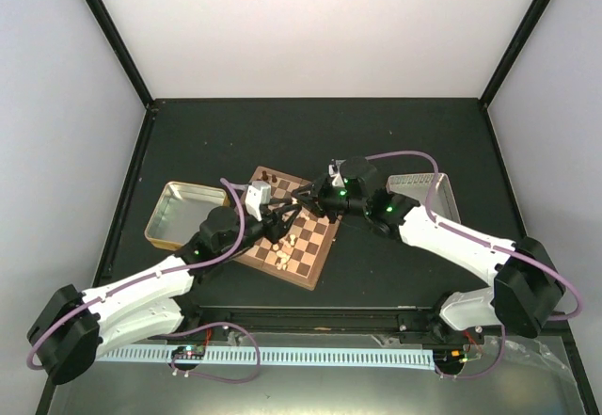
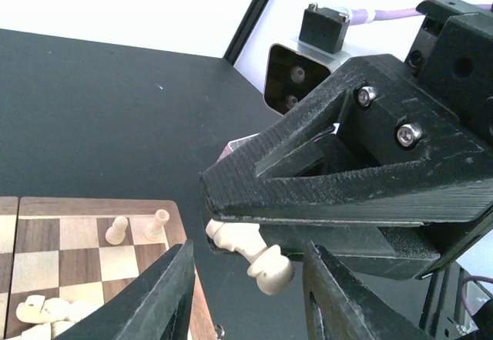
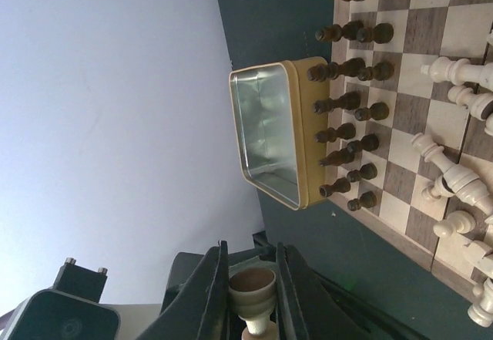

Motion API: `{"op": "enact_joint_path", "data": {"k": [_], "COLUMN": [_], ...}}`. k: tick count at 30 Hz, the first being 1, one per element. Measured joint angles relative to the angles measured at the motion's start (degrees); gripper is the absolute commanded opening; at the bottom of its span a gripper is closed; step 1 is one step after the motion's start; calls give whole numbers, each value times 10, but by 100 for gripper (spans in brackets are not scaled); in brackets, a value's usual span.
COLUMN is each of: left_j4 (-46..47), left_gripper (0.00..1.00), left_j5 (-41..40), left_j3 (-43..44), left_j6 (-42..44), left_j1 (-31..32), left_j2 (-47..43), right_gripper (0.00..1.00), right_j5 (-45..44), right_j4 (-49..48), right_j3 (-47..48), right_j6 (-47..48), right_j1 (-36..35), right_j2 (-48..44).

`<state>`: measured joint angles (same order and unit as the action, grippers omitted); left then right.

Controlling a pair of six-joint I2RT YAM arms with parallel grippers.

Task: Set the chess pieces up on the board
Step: Place the chess piece on the chessboard.

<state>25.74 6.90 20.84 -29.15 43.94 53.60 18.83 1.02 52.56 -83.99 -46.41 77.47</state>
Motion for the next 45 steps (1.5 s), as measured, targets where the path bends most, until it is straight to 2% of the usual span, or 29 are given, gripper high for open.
{"op": "enact_joint_path", "data": {"k": [3,5,7,9,11,14,26,29,33,39,40,43,45], "left_j4": [10,13,11,12,12,4,-53,-55,-54,-47,-46,-42,-39], "left_gripper": [28,18,8,4,2,1,2,1,2,3,5,22,26], "left_j5": [0,-1,-2,-1,1,5,80,97,108,106,103,97,91], "left_j3": [0,0,0,0,0,0,20,24,25,25,25,24,24], "left_j6": [-1,-2,0,2,4,16,95,102,103,91,88,73,60], "left_j1": [0,0,0,0,0,0,0,0,0,-1,-1,-1,-1], "left_j2": [2,2,2,2,2,0,-29,-30,-30,-36,-37,-38,-38], "right_gripper": [6,7,10,17,26,33,37,35,21,3,2,1,1], "right_j5": [9,13,10,10,8,9,74,94,118,138,139,136,134], "right_j4": [-3,-5,-6,-6,-3,10,59,66,71,42,30,-18,-50], "right_j3": [-2,-5,-9,-10,-13,-13,-5,-1,1,-11,-16,-43,-64], "right_j6": [-7,-8,-8,-6,3,36,201,221,227,186,172,132,100], "right_j1": [1,1,3,6,6,9,35,35,35,42,43,43,43], "right_j2": [0,0,-2,-4,-10,-22,-56,-56,-53,-50,-51,-58,-63]}}
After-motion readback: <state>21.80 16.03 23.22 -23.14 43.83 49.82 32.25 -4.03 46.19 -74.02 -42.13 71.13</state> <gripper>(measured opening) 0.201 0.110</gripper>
